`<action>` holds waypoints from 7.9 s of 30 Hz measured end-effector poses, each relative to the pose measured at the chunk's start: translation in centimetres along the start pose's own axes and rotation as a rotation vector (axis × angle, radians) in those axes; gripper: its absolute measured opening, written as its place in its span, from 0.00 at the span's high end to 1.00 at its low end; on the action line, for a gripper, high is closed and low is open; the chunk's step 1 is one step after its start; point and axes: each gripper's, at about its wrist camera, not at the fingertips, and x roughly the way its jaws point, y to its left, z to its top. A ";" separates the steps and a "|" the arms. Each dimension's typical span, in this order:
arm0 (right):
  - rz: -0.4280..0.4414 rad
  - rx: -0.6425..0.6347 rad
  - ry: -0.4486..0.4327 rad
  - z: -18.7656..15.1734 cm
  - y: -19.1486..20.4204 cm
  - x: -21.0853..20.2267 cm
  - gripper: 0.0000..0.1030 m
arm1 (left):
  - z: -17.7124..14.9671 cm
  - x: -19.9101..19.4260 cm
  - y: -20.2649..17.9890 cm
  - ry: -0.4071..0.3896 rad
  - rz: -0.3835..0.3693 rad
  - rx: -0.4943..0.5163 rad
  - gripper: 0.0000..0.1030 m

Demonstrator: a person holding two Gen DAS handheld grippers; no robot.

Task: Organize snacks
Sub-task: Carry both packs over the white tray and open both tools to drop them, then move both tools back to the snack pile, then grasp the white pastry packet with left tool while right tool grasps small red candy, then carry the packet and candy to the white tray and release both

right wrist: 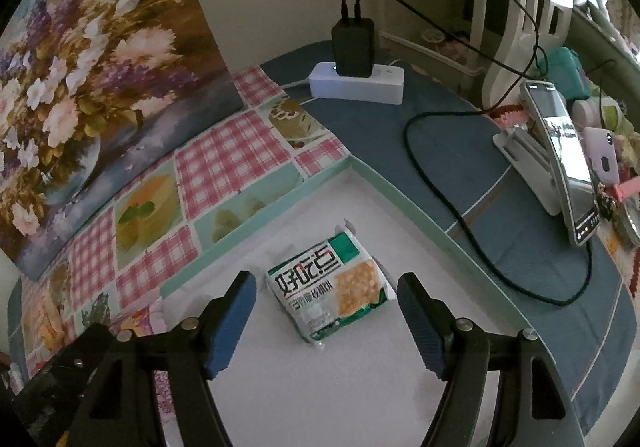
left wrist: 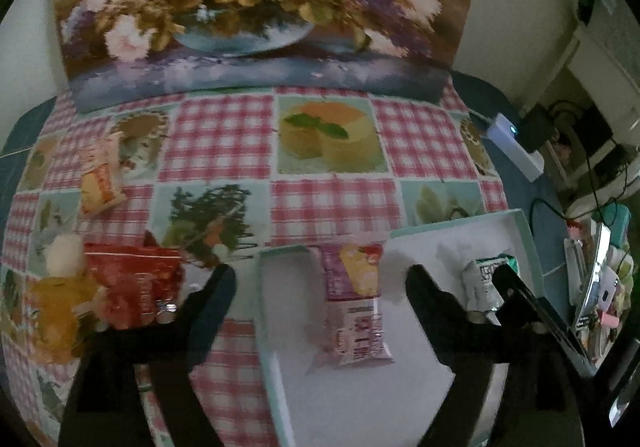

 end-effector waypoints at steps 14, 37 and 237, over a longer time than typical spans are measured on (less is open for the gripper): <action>0.060 -0.100 0.022 -3.7 2.6 -2.6 0.12 | -3.1 -2.5 5.9 -0.033 0.153 -0.070 0.03; 0.224 -0.240 -0.031 -9.5 7.1 -6.9 0.00 | -7.4 -8.0 15.0 -0.174 0.270 -0.179 0.03; -0.079 0.074 0.077 -5.8 -6.2 -2.6 0.67 | -10.1 -1.7 -3.1 0.158 -0.111 0.261 0.36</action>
